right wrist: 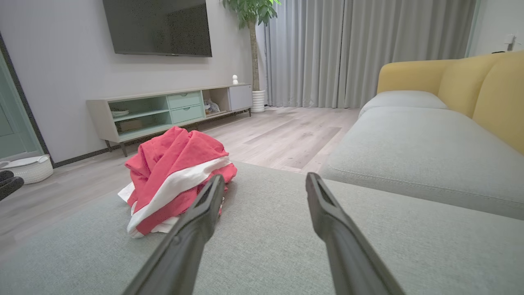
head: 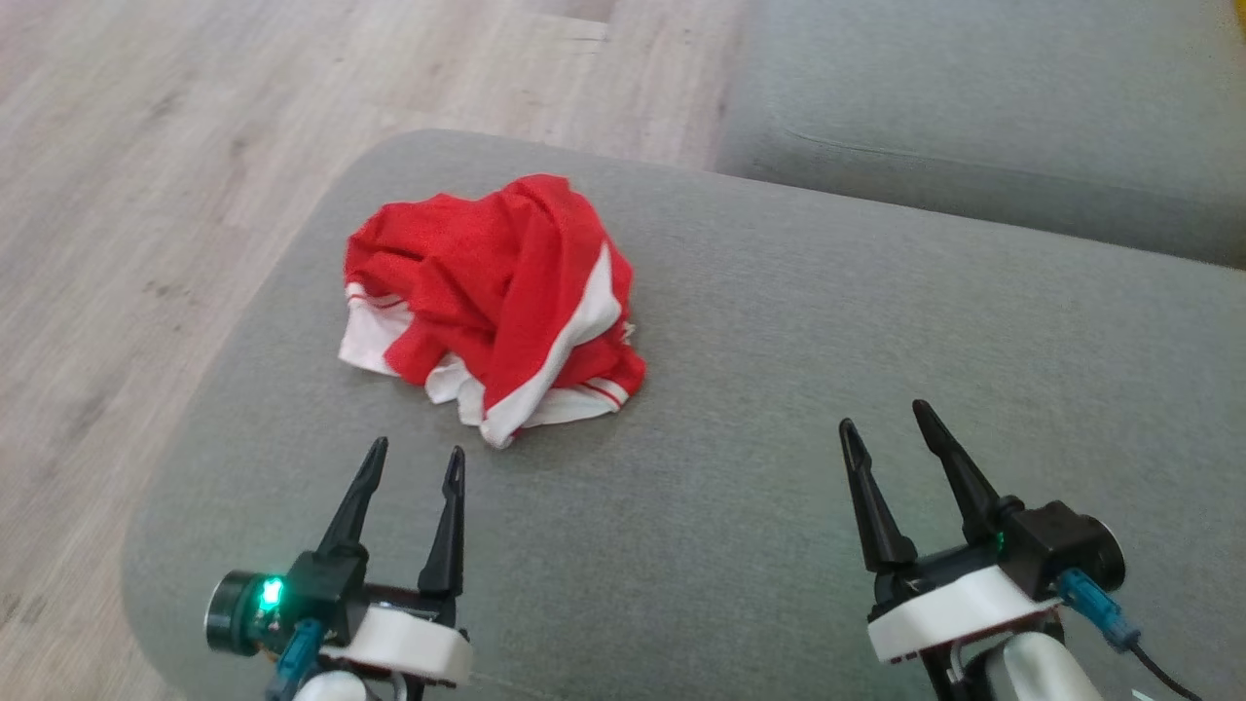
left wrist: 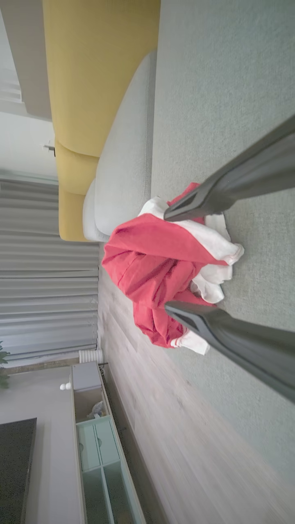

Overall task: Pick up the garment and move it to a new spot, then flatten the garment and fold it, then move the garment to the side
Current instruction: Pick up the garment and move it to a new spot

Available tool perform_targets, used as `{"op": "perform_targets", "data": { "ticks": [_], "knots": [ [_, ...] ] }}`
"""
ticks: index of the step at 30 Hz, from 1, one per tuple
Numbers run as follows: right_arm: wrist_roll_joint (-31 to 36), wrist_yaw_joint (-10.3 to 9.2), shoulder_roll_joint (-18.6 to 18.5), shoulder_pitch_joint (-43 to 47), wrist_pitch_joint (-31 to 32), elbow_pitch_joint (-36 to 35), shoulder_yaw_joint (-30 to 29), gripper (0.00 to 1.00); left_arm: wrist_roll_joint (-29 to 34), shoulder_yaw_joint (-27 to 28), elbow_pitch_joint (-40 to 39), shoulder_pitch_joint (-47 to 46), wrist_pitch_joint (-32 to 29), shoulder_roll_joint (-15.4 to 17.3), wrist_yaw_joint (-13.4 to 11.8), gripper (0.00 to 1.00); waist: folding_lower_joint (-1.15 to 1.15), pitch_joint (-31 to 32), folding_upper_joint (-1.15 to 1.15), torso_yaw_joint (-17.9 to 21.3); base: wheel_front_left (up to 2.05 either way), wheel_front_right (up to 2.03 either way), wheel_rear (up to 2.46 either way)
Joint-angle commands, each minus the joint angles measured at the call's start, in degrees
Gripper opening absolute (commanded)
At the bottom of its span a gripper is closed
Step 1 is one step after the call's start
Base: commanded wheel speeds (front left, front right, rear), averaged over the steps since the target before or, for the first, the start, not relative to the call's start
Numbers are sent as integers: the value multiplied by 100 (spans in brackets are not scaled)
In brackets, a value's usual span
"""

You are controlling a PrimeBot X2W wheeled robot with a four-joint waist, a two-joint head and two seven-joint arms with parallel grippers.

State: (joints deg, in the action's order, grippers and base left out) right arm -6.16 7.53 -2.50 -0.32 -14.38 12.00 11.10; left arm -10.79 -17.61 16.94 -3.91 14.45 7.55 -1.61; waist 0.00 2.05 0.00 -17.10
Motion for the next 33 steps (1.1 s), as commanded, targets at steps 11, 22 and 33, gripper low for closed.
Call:
{"op": "perform_targets", "data": {
  "ticks": [11, 22, 33],
  "knots": [
    [-63, -4, -38, -57, -62, -230, 254, 100, 108, 355, -204, -131, 55, -22, 63, 100, 0, -15, 0, -240, 0, 0, 0],
    [70, -4, -38, -326, -62, -344, 50, 100, 354, 127, 12, -1437, -293, 383, 601, 100, 0, -610, 0, 262, 0, 0, 0],
    [70, -4, -38, -748, -62, -442, 96, 100, -948, -1076, 832, -4123, -2536, 1628, 907, 100, 0, -1450, 0, 1036, 0, 0, 0]
  ]
}}
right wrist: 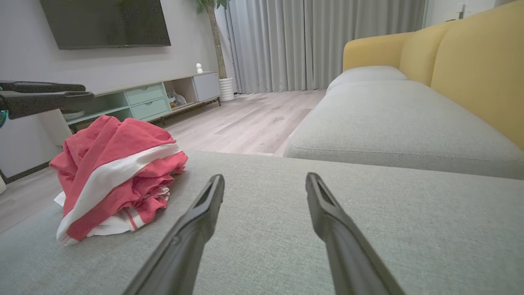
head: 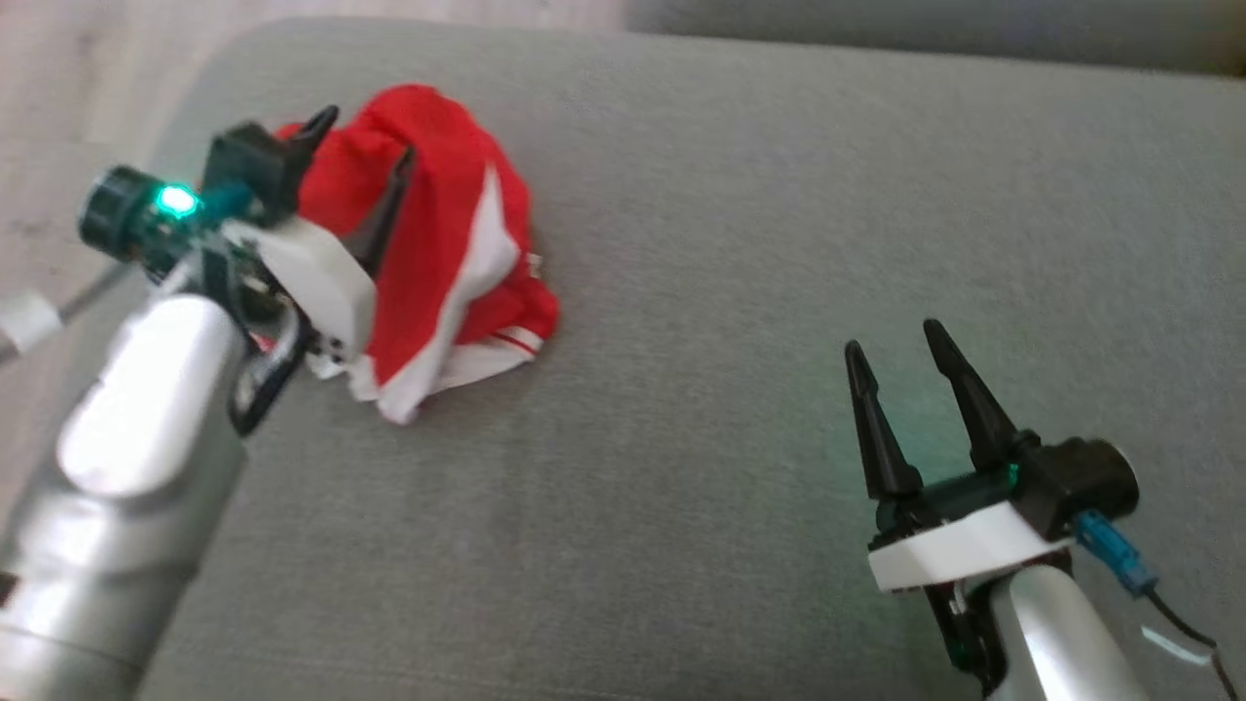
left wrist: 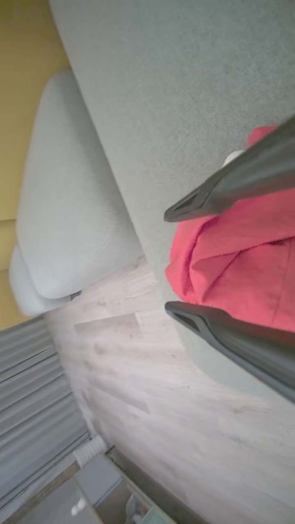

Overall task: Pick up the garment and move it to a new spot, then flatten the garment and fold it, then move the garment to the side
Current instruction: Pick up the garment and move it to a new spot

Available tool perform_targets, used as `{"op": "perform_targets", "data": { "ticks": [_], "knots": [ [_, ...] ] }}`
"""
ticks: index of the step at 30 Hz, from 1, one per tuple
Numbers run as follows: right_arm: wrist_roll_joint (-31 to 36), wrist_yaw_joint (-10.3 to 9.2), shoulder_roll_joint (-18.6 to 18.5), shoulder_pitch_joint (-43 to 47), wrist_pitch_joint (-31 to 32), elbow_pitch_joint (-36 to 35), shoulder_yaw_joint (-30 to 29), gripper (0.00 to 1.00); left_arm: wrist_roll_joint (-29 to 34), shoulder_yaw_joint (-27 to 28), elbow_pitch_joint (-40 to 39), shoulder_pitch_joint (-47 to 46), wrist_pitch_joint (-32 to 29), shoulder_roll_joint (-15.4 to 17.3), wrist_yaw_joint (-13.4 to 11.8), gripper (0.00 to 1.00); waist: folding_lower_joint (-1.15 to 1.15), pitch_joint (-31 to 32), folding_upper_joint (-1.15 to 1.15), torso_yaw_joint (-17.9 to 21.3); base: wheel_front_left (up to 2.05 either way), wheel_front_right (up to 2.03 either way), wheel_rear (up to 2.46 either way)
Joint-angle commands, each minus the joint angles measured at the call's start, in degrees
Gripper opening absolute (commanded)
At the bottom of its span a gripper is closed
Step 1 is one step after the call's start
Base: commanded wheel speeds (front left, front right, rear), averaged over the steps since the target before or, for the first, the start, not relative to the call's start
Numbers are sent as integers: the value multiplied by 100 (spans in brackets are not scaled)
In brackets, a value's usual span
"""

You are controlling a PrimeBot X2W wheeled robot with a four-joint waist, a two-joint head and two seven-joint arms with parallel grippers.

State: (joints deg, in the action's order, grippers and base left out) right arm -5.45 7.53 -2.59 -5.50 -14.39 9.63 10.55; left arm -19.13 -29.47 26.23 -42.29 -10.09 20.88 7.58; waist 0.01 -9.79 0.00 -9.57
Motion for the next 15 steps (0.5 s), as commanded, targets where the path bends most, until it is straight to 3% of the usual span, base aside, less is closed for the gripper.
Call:
{"op": "perform_targets", "data": {
  "ticks": [1, 6, 13, 14, 15],
  "knots": [
    [-14, -4, -29, -263, -61, -212, 163, 100, -324, -9, -16, -417, -213, 394, -11, 100, -1, -316, 0, 342, 0, 0, 0],
    [-89, -4, -29, -376, -61, -240, 208, 100, -653, -422, 543, -838, -647, 882, -10, 100, -1, -460, 0, 589, 0, 0, 0],
    [-129, -4, -29, -407, -61, -227, 202, 100, -1013, -823, 1064, -900, -931, 964, -10, 100, -1, -458, 0, 726, 0, 0, 0],
    [-130, -4, -29, -413, -61, -224, 195, 100, -1089, -906, 1085, -903, -965, 976, -10, 31, -1, -448, 0, 736, 0, 0, 0],
    [-132, -4, -29, -420, -61, -221, 190, 100, -1143, -985, 1065, -920, -926, 999, -10, 31, -1, -437, 0, 746, 0, 0, 0]
  ]
}}
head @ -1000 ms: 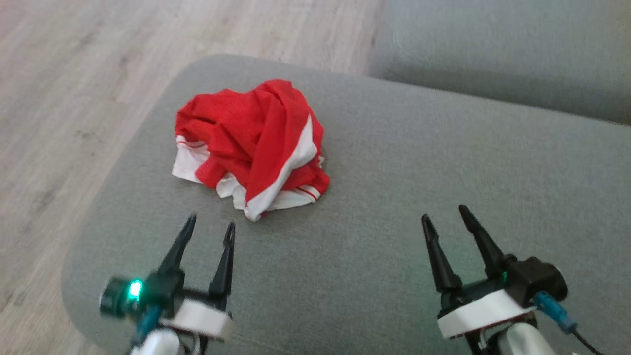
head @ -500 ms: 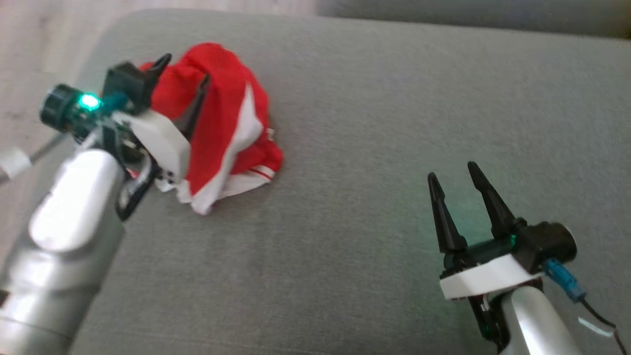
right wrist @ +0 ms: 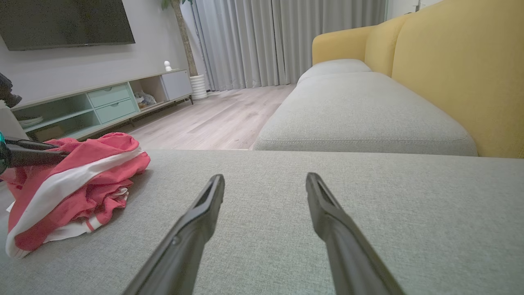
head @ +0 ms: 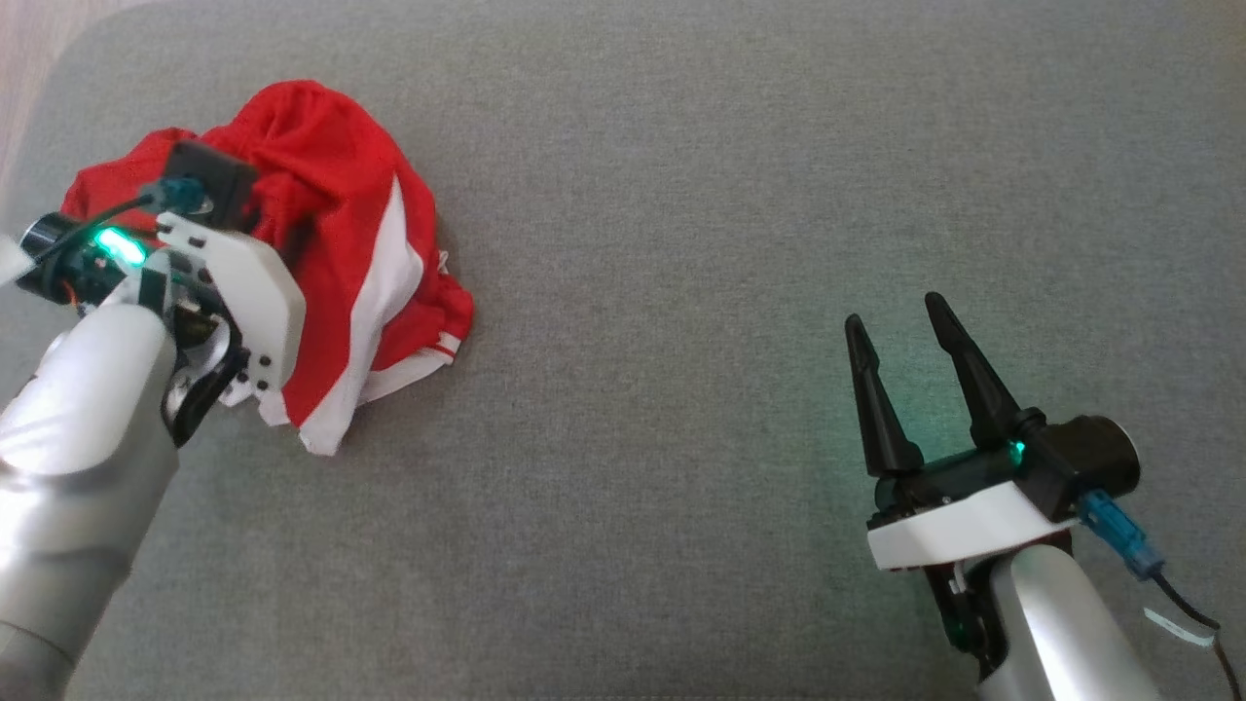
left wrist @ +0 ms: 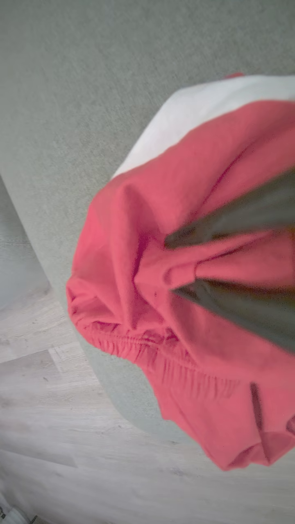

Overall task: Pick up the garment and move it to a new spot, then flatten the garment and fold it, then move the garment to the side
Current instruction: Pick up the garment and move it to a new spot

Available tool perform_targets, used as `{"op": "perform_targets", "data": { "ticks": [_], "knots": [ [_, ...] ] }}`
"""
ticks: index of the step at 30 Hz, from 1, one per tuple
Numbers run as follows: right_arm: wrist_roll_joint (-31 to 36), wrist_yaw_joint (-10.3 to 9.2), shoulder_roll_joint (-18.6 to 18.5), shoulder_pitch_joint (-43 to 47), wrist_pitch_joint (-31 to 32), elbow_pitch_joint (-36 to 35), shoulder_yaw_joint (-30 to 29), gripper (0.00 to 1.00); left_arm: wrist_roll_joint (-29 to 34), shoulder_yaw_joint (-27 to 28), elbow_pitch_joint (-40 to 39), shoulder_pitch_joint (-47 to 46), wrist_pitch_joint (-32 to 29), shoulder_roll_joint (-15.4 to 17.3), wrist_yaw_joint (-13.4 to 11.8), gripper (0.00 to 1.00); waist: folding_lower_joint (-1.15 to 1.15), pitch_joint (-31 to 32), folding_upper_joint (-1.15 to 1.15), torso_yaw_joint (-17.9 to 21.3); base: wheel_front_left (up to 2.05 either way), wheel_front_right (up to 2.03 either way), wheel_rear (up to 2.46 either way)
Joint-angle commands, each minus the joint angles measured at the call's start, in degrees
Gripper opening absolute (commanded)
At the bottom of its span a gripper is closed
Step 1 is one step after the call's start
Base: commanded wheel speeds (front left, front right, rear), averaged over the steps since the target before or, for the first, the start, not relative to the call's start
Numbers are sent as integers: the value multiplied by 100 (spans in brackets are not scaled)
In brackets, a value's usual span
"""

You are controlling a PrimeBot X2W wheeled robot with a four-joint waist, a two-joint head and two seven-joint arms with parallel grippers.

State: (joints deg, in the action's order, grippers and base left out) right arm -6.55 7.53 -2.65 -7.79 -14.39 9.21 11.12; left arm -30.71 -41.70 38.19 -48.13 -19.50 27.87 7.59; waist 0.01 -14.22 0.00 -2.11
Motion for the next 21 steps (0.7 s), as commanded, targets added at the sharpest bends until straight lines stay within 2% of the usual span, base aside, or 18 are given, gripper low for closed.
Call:
{"op": "perform_targets", "data": {
  "ticks": [1, 13, 17, 21],
  "knots": [
    [-25, -4, -22, -197, -61, -178, 128, 100, -36, 225, -138, -365, 109, 316, -11, 0, -1, 18, 0, 9, 0, 0, 0],
    [-118, -4, -22, -61, -61, -85, 128, 100, -265, 496, -957, -970, 2321, 16, -10, 0, -1, 537, 0, 173, 0, 0, 0],
    [-185, -4, -22, 5, -61, -82, 122, 100, -308, 406, -1392, -1063, 2567, -64, -10, 0, -1, 694, 0, 330, 0, 0, 0],
    [-253, -4, -22, 27, -61, -119, 97, 100, -327, 241, -1751, -1075, 2544, -104, -10, 0, -1, 721, 0, 567, 0, 0, 0]
  ]
}}
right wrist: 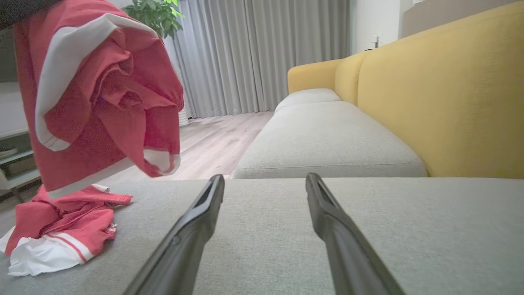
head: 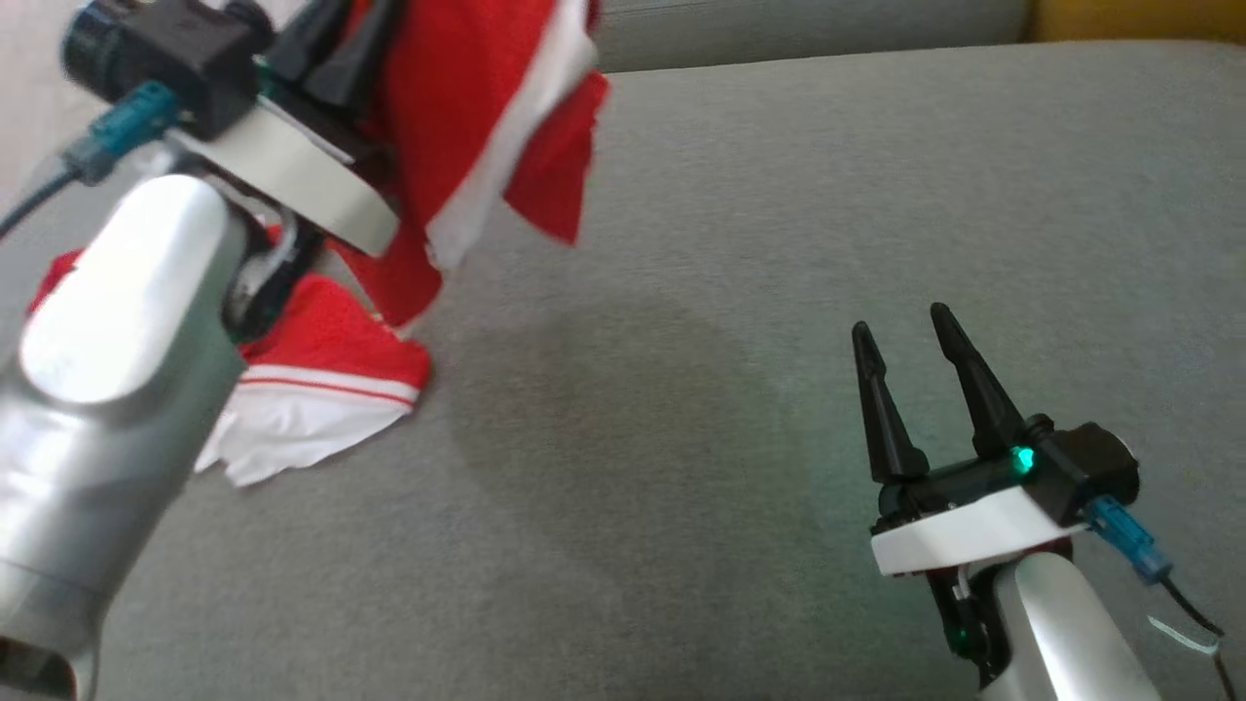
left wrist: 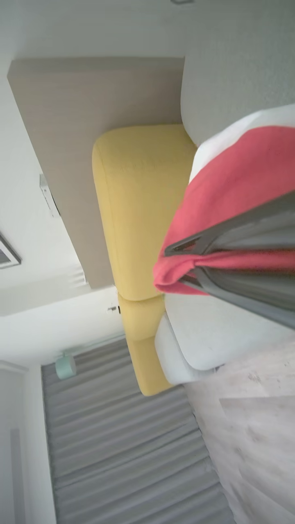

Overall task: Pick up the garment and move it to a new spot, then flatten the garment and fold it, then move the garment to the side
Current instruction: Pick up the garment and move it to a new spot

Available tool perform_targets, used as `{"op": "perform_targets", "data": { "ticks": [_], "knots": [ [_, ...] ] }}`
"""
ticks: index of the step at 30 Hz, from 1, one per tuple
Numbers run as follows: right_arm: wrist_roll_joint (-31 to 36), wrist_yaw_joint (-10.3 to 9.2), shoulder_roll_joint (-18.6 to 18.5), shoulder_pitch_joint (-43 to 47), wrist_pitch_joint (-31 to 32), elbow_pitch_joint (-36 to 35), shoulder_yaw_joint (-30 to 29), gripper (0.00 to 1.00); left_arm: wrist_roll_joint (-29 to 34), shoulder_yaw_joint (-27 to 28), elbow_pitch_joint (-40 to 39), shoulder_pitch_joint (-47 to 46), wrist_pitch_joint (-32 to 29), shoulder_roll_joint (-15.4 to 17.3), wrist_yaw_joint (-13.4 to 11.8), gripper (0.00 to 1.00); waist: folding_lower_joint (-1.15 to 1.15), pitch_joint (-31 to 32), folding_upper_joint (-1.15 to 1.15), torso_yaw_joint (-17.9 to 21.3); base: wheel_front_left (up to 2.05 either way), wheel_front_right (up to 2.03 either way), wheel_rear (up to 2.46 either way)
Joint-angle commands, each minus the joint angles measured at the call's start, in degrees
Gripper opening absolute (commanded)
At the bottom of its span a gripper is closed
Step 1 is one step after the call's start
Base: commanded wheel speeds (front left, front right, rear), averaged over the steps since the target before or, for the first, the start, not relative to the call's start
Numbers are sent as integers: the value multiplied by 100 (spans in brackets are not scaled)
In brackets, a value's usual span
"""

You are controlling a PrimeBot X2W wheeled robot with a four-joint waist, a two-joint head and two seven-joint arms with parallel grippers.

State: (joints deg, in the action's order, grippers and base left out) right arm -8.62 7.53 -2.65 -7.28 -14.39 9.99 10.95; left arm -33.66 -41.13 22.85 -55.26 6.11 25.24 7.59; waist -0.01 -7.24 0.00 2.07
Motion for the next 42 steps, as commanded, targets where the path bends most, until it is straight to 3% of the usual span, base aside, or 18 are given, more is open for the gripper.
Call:
{"op": "perform_targets", "data": {
  "ticks": [1, 5, 15, 21, 22, 23, 31, 36, 42],
  "knots": [
    [-63, -4, -22, -33, -61, -211, 110, 100, -26, 128, -294, -363, -36, 151, -10, 0, 1, 8, 0, 229, 0, 0, 0],
    [-178, -4, -22, -85, -61, -284, 102, 100, -38, -44, -456, -326, -149, 74, -10, 0, 1, -102, 0, 618, 0, 0, 0],
    [-685, -4, -22, -313, -61, -707, 284, 100, 132, -662, -256, -688, -230, -136, -10, 0, 1, -773, 0, 2077, 0, 0, 0],
    [-852, -4, -22, -330, -61, -806, 326, 100, 240, -1072, 256, -987, -78, -276, -10, 2, 1, -995, 0, 2480, 0, 0, 0],
    [-869, -4, -22, -334, -61, -816, 337, 100, 299, -1176, 412, -1030, -65, -285, -10, 100, 1, -1023, 0, 2521, 0, 0, 0],
    [-879, -4, -22, -335, -61, -827, 342, 100, 352, -1297, 585, -1054, -94, -298, -10, 100, 1, -1040, 0, 2546, 0, 0, 0],
    [-821, -4, -22, -323, -61, -854, 280, 100, 290, -1335, 1529, -1151, 433, -470, -67, 100, 1, -1020, 0, 2263, 0, 0, 0],
    [-632, -4, -22, -299, -61, -811, 198, 100, 225, -1129, 1675, -1075, 748, -482, -243, 100, 1, -822, 0, 1745, 0, 0, 0],
    [-317, -4, -22, -205, -61, -688, -6, 100, 137, -774, 1283, -466, 879, -392, -628, 100, 1, -450, 0, 956, 0, 0, 0]
  ]
}}
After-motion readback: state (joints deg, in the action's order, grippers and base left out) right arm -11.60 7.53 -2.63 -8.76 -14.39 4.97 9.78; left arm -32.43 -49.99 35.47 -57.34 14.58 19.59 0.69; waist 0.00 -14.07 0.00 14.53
